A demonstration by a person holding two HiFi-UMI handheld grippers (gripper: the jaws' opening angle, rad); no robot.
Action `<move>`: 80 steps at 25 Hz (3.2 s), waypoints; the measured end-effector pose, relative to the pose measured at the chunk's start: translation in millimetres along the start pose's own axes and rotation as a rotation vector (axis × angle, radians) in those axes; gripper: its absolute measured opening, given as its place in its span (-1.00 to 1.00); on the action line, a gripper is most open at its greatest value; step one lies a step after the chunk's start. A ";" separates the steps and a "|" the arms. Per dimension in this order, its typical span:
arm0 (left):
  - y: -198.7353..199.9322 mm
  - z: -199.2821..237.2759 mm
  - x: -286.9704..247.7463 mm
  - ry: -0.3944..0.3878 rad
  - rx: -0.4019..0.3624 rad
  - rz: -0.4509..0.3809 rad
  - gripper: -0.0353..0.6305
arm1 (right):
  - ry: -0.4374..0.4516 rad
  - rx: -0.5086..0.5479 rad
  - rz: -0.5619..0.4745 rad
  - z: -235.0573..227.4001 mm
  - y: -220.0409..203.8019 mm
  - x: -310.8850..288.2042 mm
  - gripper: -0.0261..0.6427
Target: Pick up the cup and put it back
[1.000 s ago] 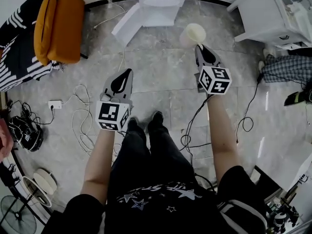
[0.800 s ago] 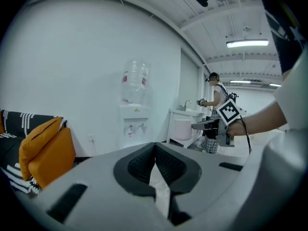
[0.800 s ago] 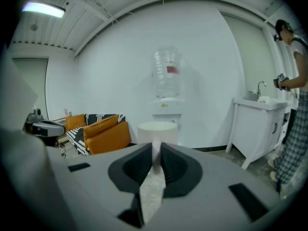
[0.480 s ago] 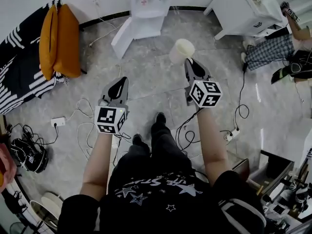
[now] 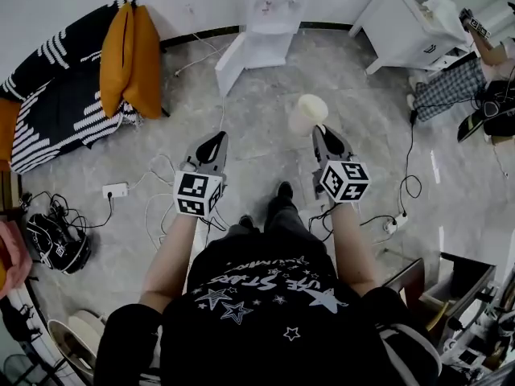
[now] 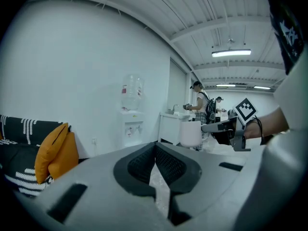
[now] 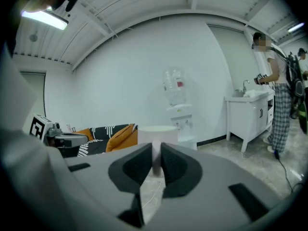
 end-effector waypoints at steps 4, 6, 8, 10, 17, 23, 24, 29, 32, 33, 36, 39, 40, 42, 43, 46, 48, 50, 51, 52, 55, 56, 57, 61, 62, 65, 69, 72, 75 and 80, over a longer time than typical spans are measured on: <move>-6.1 1.5 25.0 0.003 0.019 -0.008 -0.87 | 0.009 0.010 0.029 25.2 -19.9 9.8 -0.78; -9.5 3.2 35.3 0.011 0.024 -0.013 -0.87 | 0.021 0.023 0.036 34.6 -24.5 13.1 -0.78; -12.8 5.4 44.3 0.025 0.025 -0.017 -0.87 | 0.030 0.032 0.040 41.4 -26.6 15.8 -0.78; -14.9 6.3 49.2 0.037 0.038 -0.021 -0.87 | 0.033 0.038 0.043 43.3 -26.7 17.9 -0.78; -14.6 2.7 37.3 0.007 0.038 -0.010 -0.87 | 0.012 0.031 0.034 30.1 -17.3 24.1 -0.78; 1.7 -8.2 5.4 0.003 0.027 -0.017 -0.87 | -0.002 -0.007 0.021 -6.4 -6.1 7.5 -0.78; 1.6 -10.4 -2.1 0.003 0.032 -0.012 -0.87 | -0.001 -0.009 0.015 -13.7 -4.0 1.6 -0.78; -7.6 -18.3 -58.4 0.018 0.015 0.060 -0.87 | 0.048 -0.025 0.023 -60.5 -3.9 -39.1 -0.78; -2.8 -24.0 -105.1 0.049 0.017 0.083 -0.87 | 0.097 -0.029 0.049 -101.4 -3.8 -67.6 -0.78; 1.0 -25.9 -123.6 0.063 0.015 0.087 -0.87 | 0.114 -0.023 0.058 -117.2 -1.1 -78.6 -0.78; 15.3 -32.5 -181.0 0.118 0.028 0.086 -0.87 | 0.176 0.021 0.089 -168.2 12.6 -112.0 -0.78; 30.4 -38.9 -233.1 0.188 0.052 0.081 -0.87 | 0.241 0.073 0.121 -218.7 28.5 -144.2 -0.78; 35.3 -40.7 -248.4 0.211 0.059 0.077 -0.87 | 0.259 0.092 0.132 -234.1 33.3 -154.7 -0.78; 44.9 -42.2 -275.9 0.252 0.069 0.063 -0.87 | 0.291 0.128 0.152 -260.8 40.8 -175.5 -0.78; 49.5 -41.1 -288.0 0.271 0.075 0.053 -0.87 | 0.307 0.143 0.160 -271.4 43.1 -186.4 -0.78; 55.4 -32.7 -315.1 0.325 0.087 0.040 -0.87 | 0.350 0.174 0.187 -290.3 40.4 -220.1 -0.78; 50.6 -22.6 -325.9 0.358 0.101 0.044 -0.87 | 0.373 0.183 0.212 -292.9 31.4 -242.9 -0.78; 38.3 -10.3 -334.5 0.390 0.136 0.049 -0.87 | 0.391 0.195 0.242 -291.7 18.9 -266.2 -0.78; 30.0 -4.1 -339.4 0.401 0.154 0.052 -0.87 | 0.396 0.201 0.256 -290.9 11.8 -278.1 -0.78; 20.8 2.3 -345.2 0.406 0.168 0.057 -0.87 | 0.398 0.206 0.269 -290.3 4.1 -290.8 -0.78; -13.9 26.6 -368.7 0.396 0.177 0.090 -0.87 | 0.383 0.195 0.298 -288.0 -25.1 -334.2 -0.78; -28.0 37.2 -378.4 0.390 0.175 0.105 -0.87 | 0.378 0.193 0.306 -286.9 -37.6 -350.6 -0.78; -42.7 49.1 -389.3 0.387 0.174 0.117 -0.87 | 0.375 0.198 0.312 -286.1 -51.0 -368.6 -0.78; -102.0 104.2 -438.9 0.389 0.187 0.119 -0.87 | 0.359 0.221 0.325 -290.5 -106.4 -452.6 -0.78; -115.6 118.0 -449.7 0.391 0.187 0.108 -0.87 | 0.352 0.220 0.326 -292.5 -121.6 -474.0 -0.78; -164.7 157.5 -480.0 0.386 0.196 0.113 -0.87 | 0.318 0.190 0.335 -302.3 -168.7 -539.5 -0.78; -236.1 205.1 -524.0 0.354 0.187 0.154 -0.87 | 0.277 0.152 0.345 -320.0 -228.7 -636.3 -0.78; -277.4 231.9 -555.3 0.329 0.164 0.139 -0.87 | 0.280 0.189 0.345 -329.6 -270.6 -704.8 -0.78; -319.3 250.3 -583.4 0.316 0.197 0.121 -0.87 | 0.274 0.212 0.324 -342.6 -303.4 -763.6 -0.78; -376.7 272.1 -618.4 0.306 0.191 0.096 -0.87 | 0.279 0.262 0.290 -355.1 -346.3 -838.0 -0.78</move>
Point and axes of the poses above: the fingertips, and each gripper's own axes: x backward along the fingers, z to its left, y out of its top, the point moved 1 cm from there along x, backward along the fingers
